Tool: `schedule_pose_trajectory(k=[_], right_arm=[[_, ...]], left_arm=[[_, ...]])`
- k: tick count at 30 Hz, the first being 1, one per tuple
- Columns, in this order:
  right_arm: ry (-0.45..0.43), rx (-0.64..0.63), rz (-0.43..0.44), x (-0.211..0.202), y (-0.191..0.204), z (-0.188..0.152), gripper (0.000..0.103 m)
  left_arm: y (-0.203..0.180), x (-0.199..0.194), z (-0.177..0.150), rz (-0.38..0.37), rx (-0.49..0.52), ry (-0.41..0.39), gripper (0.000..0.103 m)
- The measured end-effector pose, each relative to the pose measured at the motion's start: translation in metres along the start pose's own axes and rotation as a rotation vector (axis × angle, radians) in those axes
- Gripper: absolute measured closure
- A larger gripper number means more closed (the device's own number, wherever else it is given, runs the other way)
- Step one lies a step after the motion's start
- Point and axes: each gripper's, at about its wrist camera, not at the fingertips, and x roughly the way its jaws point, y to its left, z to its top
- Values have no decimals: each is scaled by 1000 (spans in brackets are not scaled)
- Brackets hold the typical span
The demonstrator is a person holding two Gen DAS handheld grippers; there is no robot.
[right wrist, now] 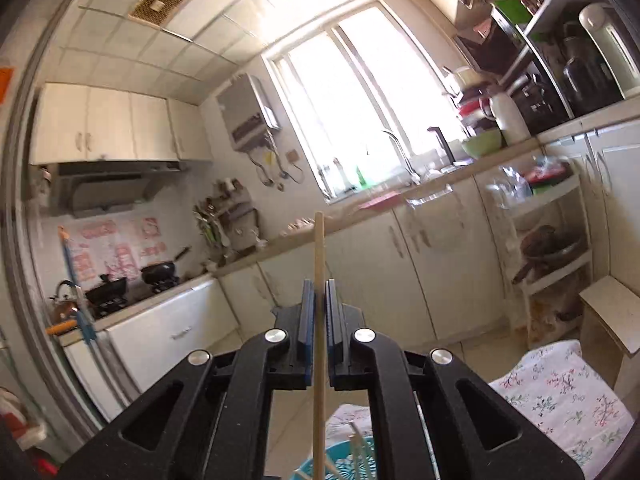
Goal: Organize utensils
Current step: 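Lift the chopstick with the right tool and drop it into the basket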
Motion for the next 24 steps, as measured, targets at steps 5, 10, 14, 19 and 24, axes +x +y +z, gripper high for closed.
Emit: schedule_pose_trajectory(k=[5, 10, 14, 19, 24], right_arm=[[104, -31, -47, 25, -10, -33, 97], [187, -67, -54, 22, -9, -59, 96], [267, -116, -49, 18, -3, -74, 94], [374, -182, -50, 5, 8, -88, 74], [450, -229, -90, -22, 18, -93, 43]], left_arm=[[5, 8, -1, -2, -16, 18, 18], [6, 11, -2, -2, -24, 26, 18], [4, 8, -1, -7, -22, 22, 18], [2, -2, 2, -9, -17, 4, 14], [0, -18, 6, -15, -15, -13, 12]])
